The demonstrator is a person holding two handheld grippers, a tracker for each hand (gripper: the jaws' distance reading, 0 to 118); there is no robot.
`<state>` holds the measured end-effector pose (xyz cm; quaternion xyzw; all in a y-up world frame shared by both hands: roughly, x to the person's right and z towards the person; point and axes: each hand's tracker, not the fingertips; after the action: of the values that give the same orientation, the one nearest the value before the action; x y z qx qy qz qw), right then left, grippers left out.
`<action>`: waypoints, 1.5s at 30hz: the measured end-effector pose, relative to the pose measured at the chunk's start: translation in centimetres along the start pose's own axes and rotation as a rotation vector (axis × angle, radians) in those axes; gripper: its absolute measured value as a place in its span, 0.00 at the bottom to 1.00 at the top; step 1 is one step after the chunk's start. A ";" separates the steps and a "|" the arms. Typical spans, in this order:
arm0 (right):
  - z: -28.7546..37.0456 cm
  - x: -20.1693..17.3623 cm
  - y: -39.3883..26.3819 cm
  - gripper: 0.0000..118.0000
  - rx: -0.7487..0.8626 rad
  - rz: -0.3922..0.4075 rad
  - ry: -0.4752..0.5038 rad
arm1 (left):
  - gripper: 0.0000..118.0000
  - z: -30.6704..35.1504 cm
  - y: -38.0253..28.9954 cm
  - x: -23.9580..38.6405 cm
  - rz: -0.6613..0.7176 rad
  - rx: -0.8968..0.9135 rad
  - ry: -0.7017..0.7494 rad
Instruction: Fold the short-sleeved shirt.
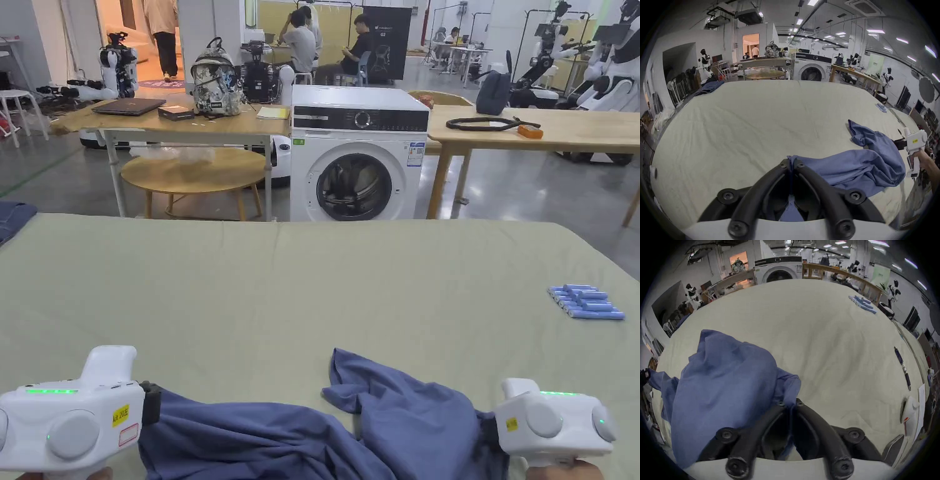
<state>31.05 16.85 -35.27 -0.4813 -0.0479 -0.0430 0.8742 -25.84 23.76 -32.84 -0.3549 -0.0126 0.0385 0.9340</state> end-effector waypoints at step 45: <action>29.0 -6.2 23.7 0.01 0.813 0.007 -0.117 | 0.00 12.8 28.0 -13.4 0.116 0.397 0.293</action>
<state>26.52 54.21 -40.44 -0.0983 -0.1089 0.0097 0.9891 -41.65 51.99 -41.76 -0.1663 0.1512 0.0417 0.9735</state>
